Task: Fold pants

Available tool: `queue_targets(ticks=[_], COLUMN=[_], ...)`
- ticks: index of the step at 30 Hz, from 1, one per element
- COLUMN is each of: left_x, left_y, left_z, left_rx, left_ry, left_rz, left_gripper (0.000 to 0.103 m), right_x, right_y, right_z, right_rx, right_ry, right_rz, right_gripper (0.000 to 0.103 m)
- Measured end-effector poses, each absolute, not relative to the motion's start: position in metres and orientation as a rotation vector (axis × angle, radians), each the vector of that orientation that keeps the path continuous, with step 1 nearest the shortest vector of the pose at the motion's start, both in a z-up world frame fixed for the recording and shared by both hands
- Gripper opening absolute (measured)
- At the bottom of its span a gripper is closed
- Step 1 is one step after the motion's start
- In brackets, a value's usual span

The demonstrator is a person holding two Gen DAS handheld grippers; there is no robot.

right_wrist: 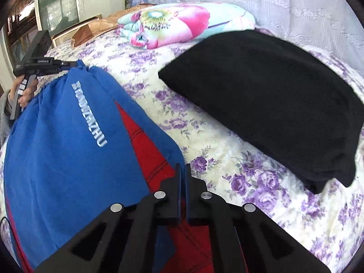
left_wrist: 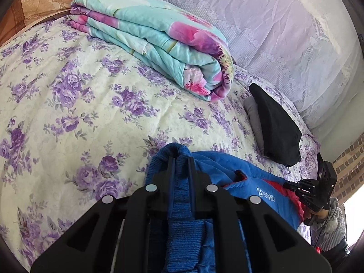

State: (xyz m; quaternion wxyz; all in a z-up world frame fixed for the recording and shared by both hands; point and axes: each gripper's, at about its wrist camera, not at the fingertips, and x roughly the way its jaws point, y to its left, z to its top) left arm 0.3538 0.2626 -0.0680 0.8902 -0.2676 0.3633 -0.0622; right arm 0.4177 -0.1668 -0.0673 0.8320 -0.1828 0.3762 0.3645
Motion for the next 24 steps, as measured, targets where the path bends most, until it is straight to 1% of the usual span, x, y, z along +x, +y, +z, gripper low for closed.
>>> queue_targets(ticks=[2, 7, 13, 19, 24], left_x=[0.349, 0.333, 0.300, 0.254, 0.218], left_y=[0.262, 0.259, 0.253, 0.254, 0.258], left_z=[-0.061, -0.046, -0.022, -0.009, -0.014], left_rx=[-0.546, -0.546, -0.546, -0.535, -0.530], left_ry=[0.724, 0.679, 0.623, 0.598, 0.611], left_rz=[-0.133, -0.145, -0.174, -0.179, -0.159], left_gripper=[0.007, 0.007, 0.007, 0.007, 0.007], right_x=[0.405, 0.362, 0.307, 0.242, 0.188], right_y=[-0.170, -0.175, -0.186, -0.205, -0.214], right_z=[-0.053, -0.025, -0.001, 0.013, 0.004], right_rx=[-0.371, -0.378, -0.308, -0.284, -0.281], right_ry=[0.765, 0.693, 0.610, 0.554, 0.545], right_rz=[0.767, 0.764, 0.755, 0.769, 0.802], right_gripper=[0.002, 0.002, 0.002, 0.002, 0.002])
